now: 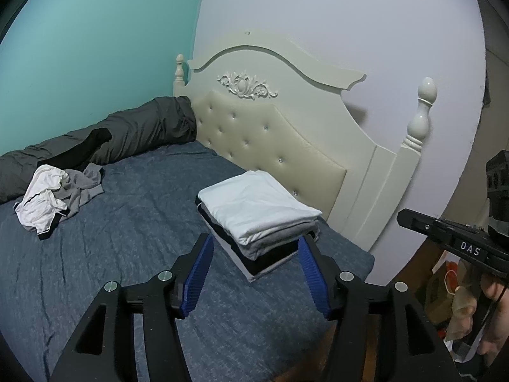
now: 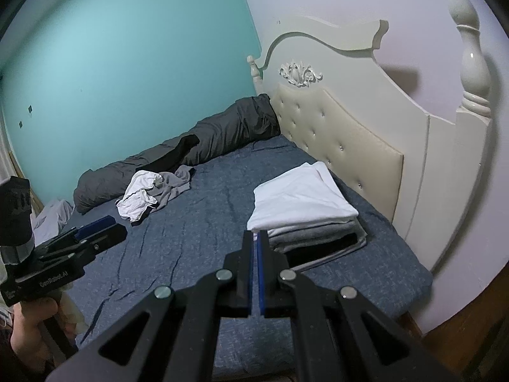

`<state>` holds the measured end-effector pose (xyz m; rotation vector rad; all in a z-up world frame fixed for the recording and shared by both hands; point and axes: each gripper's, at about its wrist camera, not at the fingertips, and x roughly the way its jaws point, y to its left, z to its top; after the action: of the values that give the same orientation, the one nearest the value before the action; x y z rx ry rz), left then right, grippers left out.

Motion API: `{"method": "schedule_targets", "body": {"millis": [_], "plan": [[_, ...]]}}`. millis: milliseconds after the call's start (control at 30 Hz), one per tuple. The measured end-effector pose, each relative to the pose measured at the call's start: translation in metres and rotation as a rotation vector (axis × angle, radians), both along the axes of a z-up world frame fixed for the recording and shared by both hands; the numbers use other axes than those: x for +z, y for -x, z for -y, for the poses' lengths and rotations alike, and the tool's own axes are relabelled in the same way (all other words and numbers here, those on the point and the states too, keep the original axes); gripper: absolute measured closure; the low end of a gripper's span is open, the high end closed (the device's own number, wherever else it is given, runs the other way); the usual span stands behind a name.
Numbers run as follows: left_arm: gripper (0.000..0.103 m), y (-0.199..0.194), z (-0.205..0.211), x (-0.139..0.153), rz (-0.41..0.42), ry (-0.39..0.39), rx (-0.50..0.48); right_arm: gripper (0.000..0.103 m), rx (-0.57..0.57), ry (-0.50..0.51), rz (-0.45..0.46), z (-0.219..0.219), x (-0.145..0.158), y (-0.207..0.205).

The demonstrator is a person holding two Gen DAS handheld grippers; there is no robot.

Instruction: Fold clothes

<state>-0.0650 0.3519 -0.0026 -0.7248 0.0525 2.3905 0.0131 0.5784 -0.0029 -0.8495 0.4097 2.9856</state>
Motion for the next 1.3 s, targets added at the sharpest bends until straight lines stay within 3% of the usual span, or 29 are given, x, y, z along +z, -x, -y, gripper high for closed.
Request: {"method": "schedule_targets", "body": {"millis": [333,467,633,767,1000,1133,1300], "plan": [[0.034,-0.020,0.017,0.003,-0.020,-0.001,0.000,0.101,-0.020,-0.041,-0.029,0.024,0.006,-0.026],[0.030,-0.027,0.022,0.003,-0.028,0.002,-0.002,0.090,-0.026,-0.031,-0.032,0.026,0.005,-0.031],[0.027,-0.033,0.026,0.003,-0.030,-0.002,-0.007,0.085,-0.032,-0.031,-0.031,0.030,0.002,-0.037],[0.024,-0.035,0.029,0.003,-0.035,0.001,-0.007,0.063,-0.035,-0.043,-0.030,0.033,0.000,-0.041],[0.020,-0.038,0.032,0.002,-0.038,0.006,-0.008,0.051,-0.061,-0.053,-0.017,0.036,-0.006,-0.045],[0.012,-0.037,0.033,0.001,-0.044,0.006,-0.004,0.043,-0.071,-0.052,-0.018,0.039,-0.008,-0.047],[0.001,-0.039,0.037,0.002,-0.058,0.005,0.003,0.019,-0.091,-0.065,-0.026,0.045,-0.008,-0.050]]}}
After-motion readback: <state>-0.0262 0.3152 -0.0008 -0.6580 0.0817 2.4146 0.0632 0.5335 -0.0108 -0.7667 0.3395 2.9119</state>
